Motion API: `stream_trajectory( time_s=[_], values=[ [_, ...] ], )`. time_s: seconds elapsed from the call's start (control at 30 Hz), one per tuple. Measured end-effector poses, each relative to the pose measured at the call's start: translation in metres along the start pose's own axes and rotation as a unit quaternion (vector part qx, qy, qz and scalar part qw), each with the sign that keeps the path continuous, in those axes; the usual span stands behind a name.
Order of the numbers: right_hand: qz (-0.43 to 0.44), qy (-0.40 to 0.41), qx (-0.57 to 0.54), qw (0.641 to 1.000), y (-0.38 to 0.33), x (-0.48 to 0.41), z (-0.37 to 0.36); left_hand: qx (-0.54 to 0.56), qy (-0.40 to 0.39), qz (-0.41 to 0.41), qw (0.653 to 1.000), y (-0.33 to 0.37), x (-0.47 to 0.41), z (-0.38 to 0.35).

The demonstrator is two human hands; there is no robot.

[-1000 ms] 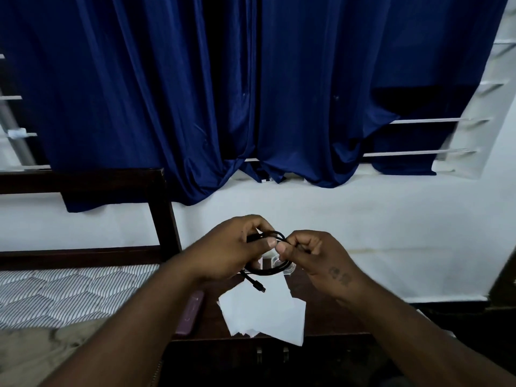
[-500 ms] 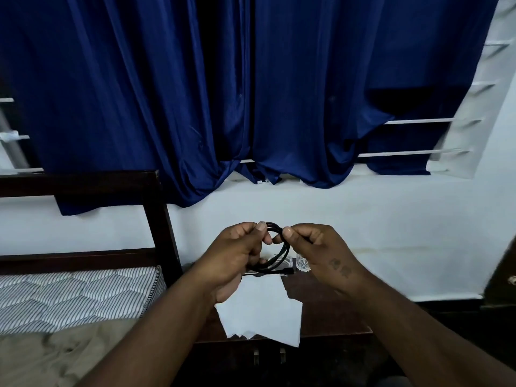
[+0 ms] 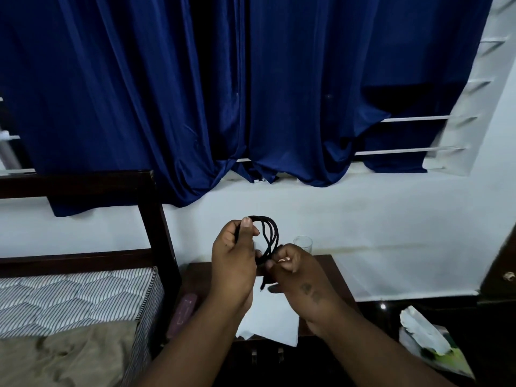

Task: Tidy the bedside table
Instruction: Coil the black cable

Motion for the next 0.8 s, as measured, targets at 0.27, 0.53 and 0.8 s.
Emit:
stream_trajectory(
  time_s=[0.27,0.53,0.8],
  values=[
    [-0.103,0.052,-0.289,0.95,-0.012,0.002,-0.016,0.073,0.013,0.057,0.996,0.0,-0.002,0.005],
    [-0.099,0.082,-0.328,0.936,-0.013,0.008,-0.024,0.011,0.018,0.012,1.0,0.001,0.003,0.002],
    [-0.114,0.149,-0.405,0.895,-0.015,0.004,-0.029,-0.017,-0.006,-0.054,0.998,-0.011,0.006,-0.002]
  ],
)
Point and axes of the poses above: each hand's wrist, its own x-axis away from the middle knuckle, its own z-axis out of the back of the hand, y = z × x, the point moved 1 cm from there along -x, towards the middle knuckle, and after that the axes turned 8 degrees about y, right-handed, at the moved point
